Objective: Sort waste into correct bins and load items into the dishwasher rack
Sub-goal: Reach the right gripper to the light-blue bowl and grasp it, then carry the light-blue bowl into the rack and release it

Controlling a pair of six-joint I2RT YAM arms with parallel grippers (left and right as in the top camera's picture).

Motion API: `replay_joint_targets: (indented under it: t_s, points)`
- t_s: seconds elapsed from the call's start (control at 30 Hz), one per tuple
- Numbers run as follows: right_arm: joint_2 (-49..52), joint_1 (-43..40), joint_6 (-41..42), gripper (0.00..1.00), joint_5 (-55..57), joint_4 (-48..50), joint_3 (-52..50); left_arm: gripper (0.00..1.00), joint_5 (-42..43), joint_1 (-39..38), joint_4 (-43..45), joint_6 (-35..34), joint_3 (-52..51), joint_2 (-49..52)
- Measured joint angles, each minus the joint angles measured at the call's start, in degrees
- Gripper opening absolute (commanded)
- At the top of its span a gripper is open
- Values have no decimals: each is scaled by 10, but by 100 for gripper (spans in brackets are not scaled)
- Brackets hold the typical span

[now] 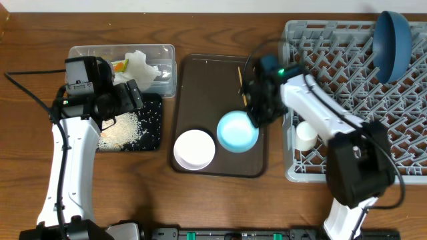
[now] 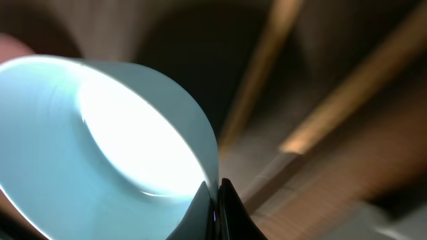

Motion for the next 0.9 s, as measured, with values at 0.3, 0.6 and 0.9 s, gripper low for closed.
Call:
replay_joint_targets:
  t_s: [0.3,0.6,0.9]
  points:
    - [-178,-40,170,1,361,12,101,93,0,0,0,0,0,0]
    - [-177,-52,202,1,687,112,104,93,0,0,0,0,0,0]
    - [-58,-52,20,1,836,273,103,93,0,0,0,0,0,0]
